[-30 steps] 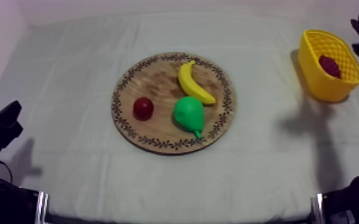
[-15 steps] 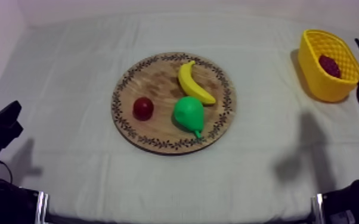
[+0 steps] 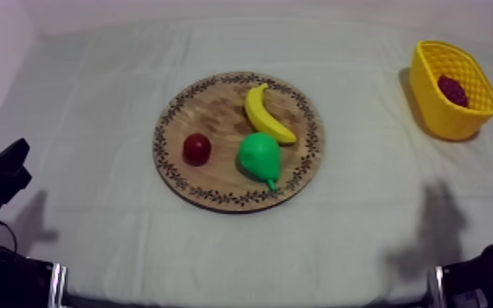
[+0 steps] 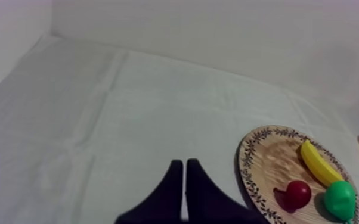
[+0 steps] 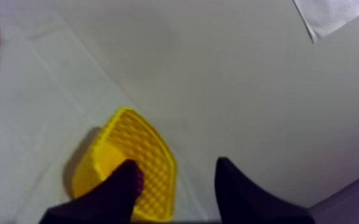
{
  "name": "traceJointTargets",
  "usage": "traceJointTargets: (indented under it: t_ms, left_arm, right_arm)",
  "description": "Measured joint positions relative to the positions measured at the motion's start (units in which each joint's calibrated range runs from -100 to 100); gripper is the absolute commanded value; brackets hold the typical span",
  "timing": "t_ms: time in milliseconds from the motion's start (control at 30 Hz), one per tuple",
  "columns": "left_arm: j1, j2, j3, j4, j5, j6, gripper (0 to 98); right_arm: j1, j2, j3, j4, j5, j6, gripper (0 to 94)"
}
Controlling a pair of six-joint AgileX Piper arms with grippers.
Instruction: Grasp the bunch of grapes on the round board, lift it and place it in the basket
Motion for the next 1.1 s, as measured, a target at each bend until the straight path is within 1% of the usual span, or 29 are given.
traceJointTargets:
  t_ms: [100,167,200,300,400,433,467,533,600,667,733,767,800,867,1000,1100]
  left_arm:
    - [0.0,0.0,0.0,0.00,0.0,0.0,0.1]
    - [0.0,0.0,0.0,0.00,0.0,0.0,0.1]
    - [0.0,0.0,0.0,0.00,0.0,0.0,0.1]
    - [0.0,0.0,0.0,0.00,0.0,0.0,0.1]
    - [0.0,0.0,0.0,0.00,0.0,0.0,0.1]
    - [0.0,0.0,0.0,0.00,0.0,0.0,0.1]
    - [0.0,0.0,0.0,0.00,0.0,0.0,0.1]
    - [0.0,0.0,0.0,0.00,0.0,0.0,0.1]
    - [0.0,0.0,0.0,0.00,0.0,0.0,0.1]
    - [0.0,0.0,0.0,0.00,0.0,0.0,0.1]
    - [0.0,0.0,0.0,0.00,0.0,0.0,0.1]
    - [0.0,0.0,0.0,0.00,0.0,0.0,0.1]
    - [0.0,0.0,0.0,0.00,0.0,0.0,0.1]
    - [0.0,0.0,0.0,0.00,0.0,0.0,0.1]
    - [0.0,0.0,0.0,0.00,0.0,0.0,0.1]
    - [0.0,0.0,0.0,0.00,0.0,0.0,0.1]
  right_arm:
    - [-1.4,-3.2,2.5,3.1,2.2,-4.4,36.4]
    - [-2.1,-5.3,4.0,3.8,3.9,-7.2,32.3]
    - [-2.3,-6.0,4.5,4.2,4.4,-8.5,29.4]
    - [-3.6,-7.2,6.5,5.9,5.3,-12.7,15.9]
    - [-5.0,-7.7,8.6,7.3,6.7,-16.5,8.4]
    - [-5.4,-7.7,9.7,7.4,7.7,-18.1,6.9]
    - [-5.6,-7.7,10.5,7.2,8.0,-18.7,5.8]
    - [-5.7,-7.7,12.6,5.5,9.0,-20.2,4.5]
    - [-5.6,-7.7,14.1,3.7,9.3,-20.6,3.7]
    - [-5.7,-7.7,15.0,3.2,9.7,-20.5,3.2]
    - [-5.9,-7.7,15.3,3.8,9.8,-20.5,1.7]
    - [-6.0,-7.7,15.4,4.7,10.0,-20.6,1.3]
    - [-6.0,-7.7,15.4,5.9,10.8,-21.1,1.0]
    - [-6.0,-7.7,15.5,6.4,11.7,-22.5,0.6]
    - [-6.1,-7.7,15.5,5.4,12.6,-26.2,0.3]
    - [-6.1,-7.7,15.6,5.1,13.2,-27.5,2.9]
